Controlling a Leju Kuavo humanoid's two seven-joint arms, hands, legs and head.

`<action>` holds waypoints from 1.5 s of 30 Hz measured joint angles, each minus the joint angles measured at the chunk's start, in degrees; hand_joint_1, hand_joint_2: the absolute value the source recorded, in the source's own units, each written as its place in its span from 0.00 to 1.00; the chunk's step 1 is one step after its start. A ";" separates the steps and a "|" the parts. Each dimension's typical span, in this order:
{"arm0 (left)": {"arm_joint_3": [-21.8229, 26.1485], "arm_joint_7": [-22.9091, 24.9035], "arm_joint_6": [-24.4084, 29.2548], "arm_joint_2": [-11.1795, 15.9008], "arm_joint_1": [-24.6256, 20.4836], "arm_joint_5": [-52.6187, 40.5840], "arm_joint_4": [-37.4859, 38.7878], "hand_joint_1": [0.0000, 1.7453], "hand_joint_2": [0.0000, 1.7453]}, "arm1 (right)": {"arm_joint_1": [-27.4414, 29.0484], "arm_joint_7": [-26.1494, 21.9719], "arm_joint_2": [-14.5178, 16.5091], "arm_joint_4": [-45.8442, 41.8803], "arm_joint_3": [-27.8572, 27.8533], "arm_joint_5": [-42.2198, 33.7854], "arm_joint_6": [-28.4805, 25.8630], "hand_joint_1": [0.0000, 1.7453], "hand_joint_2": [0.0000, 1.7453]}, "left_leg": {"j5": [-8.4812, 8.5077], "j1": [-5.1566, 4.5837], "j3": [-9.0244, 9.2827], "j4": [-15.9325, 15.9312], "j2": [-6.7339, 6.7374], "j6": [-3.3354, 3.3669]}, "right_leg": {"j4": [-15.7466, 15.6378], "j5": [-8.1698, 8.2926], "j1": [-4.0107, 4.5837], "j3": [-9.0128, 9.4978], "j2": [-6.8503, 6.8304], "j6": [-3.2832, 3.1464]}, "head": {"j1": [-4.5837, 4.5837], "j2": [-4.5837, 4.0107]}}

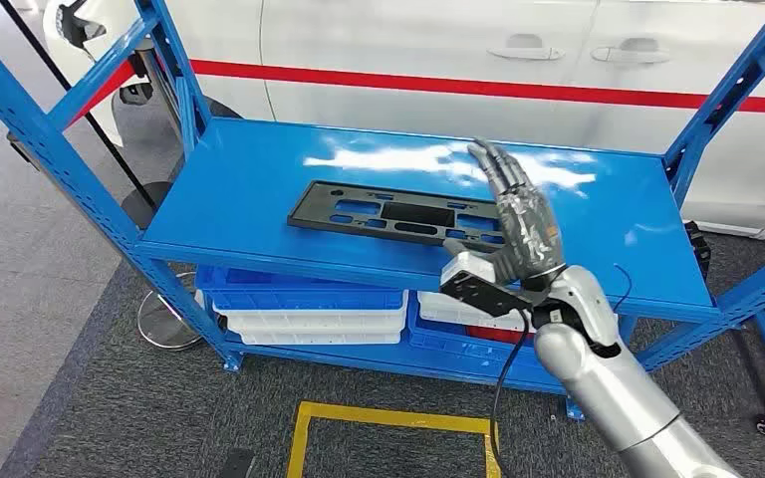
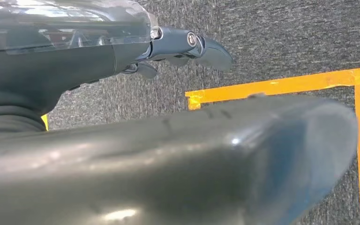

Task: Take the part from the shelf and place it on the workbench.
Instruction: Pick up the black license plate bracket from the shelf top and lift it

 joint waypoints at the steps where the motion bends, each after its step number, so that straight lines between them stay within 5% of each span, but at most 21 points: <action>1: 0.00 -0.09 0.06 -0.04 0.01 -0.04 0.00 0.00 0.00 | 0.04 0.00 0.46 0.75 0.21 0.57 -0.07 0.00 1.00 | -0.17 0.06 0.02 0.21 -0.07 -0.14 | -1.74 1.38 -0.10 0.63 -0.01 0.07 | 0.00 0.00; 3: -0.01 -0.42 0.33 -0.14 0.02 -0.34 0.00 0.00 0.00 | 0.14 0.02 2.03 3.10 0.86 2.37 -0.32 0.00 1.00 | -0.94 0.22 -0.05 1.11 -0.21 -0.75 | -7.52 4.84 -0.33 2.86 -0.05 0.19 | 0.00 0.00; 5: -0.02 -0.91 0.76 -0.20 -0.14 -0.77 0.01 0.00 0.00 | 0.28 0.06 4.30 6.20 1.82 4.65 -0.63 0.00 1.00 | -1.92 0.10 -0.64 2.48 -0.25 -1.75 | -12.57 6.57 -0.24 4.67 0.00 -0.21 | -0.02 0.01; 10: -0.41 -2.13 1.63 -0.22 -0.37 -0.93 0.04 0.00 0.00 | 1.27 0.12 9.39 13.19 3.88 10.10 -1.21 0.00 1.00 | -3.26 0.35 -1.69 4.18 -0.03 -3.29 | -13.28 6.03 0.11 4.59 0.19 -2.31 | -0.17 0.02; 13: -0.47 -2.94 1.95 -0.22 -0.45 -0.92 0.06 0.00 0.00 | 2.08 -0.10 12.16 16.34 4.66 13.49 -1.42 0.00 1.00 | -7.25 0.51 -6.17 13.14 0.06 -3.91 | -13.51 5.88 0.07 5.00 -0.02 -2.95 | -0.22 0.01; 15: -0.47 -3.50 1.87 -0.23 -0.39 -0.83 0.21 0.00 0.00 | 2.99 -0.62 14.77 20.79 5.89 16.00 -1.69 0.00 1.00 | -8.09 0.61 -9.18 18.21 0.06 -4.09 | -13.50 5.71 0.15 5.22 0.01 -3.13 | -0.22 0.01; 17: -0.47 -4.20 1.28 -0.23 -0.43 -0.64 0.37 0.00 0.00 | 4.50 -1.75 17.14 24.50 7.08 19.12 -2.07 0.00 1.00 | -5.14 0.70 -8.78 15.70 0.07 -4.10 | -13.47 5.52 0.10 5.50 0.13 -3.08 | -0.22 0.01; 20: -0.46 -4.92 -0.18 -0.23 -0.53 -0.26 0.40 0.00 0.00 | 5.50 -3.04 19.26 27.13 7.57 21.18 -3.05 0.00 1.00 | -0.40 0.60 -4.90 5.90 0.02 -3.74 | -13.41 5.26 0.19 5.78 0.22 -2.27 | -0.22 0.01; 24: -0.41 -5.36 -0.90 -0.26 -0.36 0.30 0.42 0.00 0.00 | 5.85 -3.83 20.77 29.41 7.57 21.30 -4.82 0.00 1.00 | -0.22 0.26 -4.16 3.84 -0.11 -1.99 | -13.82 5.37 0.31 5.96 0.25 -0.70 | -0.21 0.01; 27: -0.33 -5.52 -0.92 -0.28 -0.43 0.28 0.44 0.00 0.00 | 5.99 -4.05 21.63 30.71 7.56 21.14 -6.43 0.00 1.00 | -0.08 0.17 -3.88 3.40 -0.02 -0.53 | -8.69 2.40 0.31 3.58 0.10 -0.35 | -0.21 0.02; 29: -0.32 -5.54 -0.84 -0.32 -0.44 0.27 0.44 0.00 0.00 | 6.18 -4.08 21.86 31.68 7.53 20.98 -7.33 0.00 1.00 | -0.21 -0.27 -3.84 3.38 -0.01 0.07 | -1.12 -0.68 0.64 -0.40 0.08 -0.57 | -0.21 0.01; 31: -0.30 -5.49 -0.71 -0.35 -0.29 0.27 0.46 0.00 0.00 | 6.46 -4.09 21.92 32.51 7.51 20.92 -7.85 0.00 1.00 | -0.38 -0.89 -3.61 3.39 -0.07 0.46 | 2.03 -0.56 1.20 -2.43 0.08 -1.19 | -0.21 0.01; 34: -0.26 -5.24 -0.60 -0.48 -0.18 0.23 0.48 0.00 0.00 | 6.47 -4.11 22.27 33.12 7.32 20.85 -9.10 0.00 1.00 | -0.85 -1.81 -2.78 3.37 -0.15 0.92 | -7.09 5.02 2.54 1.66 0.10 -3.79 | -0.21 0.01; 37: -0.22 -4.76 -0.41 -0.86 -0.28 0.19 0.50 0.00 0.00 | 6.38 -4.23 22.71 32.55 5.88 21.40 -11.26 0.00 1.00 | -1.29 -1.92 -2.52 3.32 -0.08 0.60 | -13.43 6.50 3.62 4.67 -0.14 -5.98 | -0.24 0.01; 40: -0.22 -4.51 -0.28 -0.93 -0.31 0.09 0.53 0.00 0.00 | 6.20 -4.31 23.03 30.18 2.72 23.40 -11.96 0.00 1.00 | -1.75 -2.06 -1.74 2.81 0.09 -0.14 | -15.33 6.72 3.35 5.94 -0.08 -5.69 | -0.20 0.02; 42: -0.21 -4.52 -0.31 -0.84 -0.35 0.02 0.55 0.00 0.00 | 5.66 -4.33 23.41 28.35 -0.05 25.14 -12.17 0.00 1.00 | -3.33 -2.00 -2.50 5.49 0.07 -0.83 | -16.94 6.94 2.47 7.49 -0.20 -5.17 | -0.25 0.01; 45: -0.21 -4.52 -0.43 -0.76 -0.21 0.01 0.57 0.00 0.00 | 5.02 -4.31 23.74 26.70 -4.06 27.13 -12.28 0.00 1.00 | -6.36 -0.51 -8.58 16.02 0.06 -2.64 | -17.33 6.27 1.60 8.78 -0.32 -4.49 | -0.34 0.01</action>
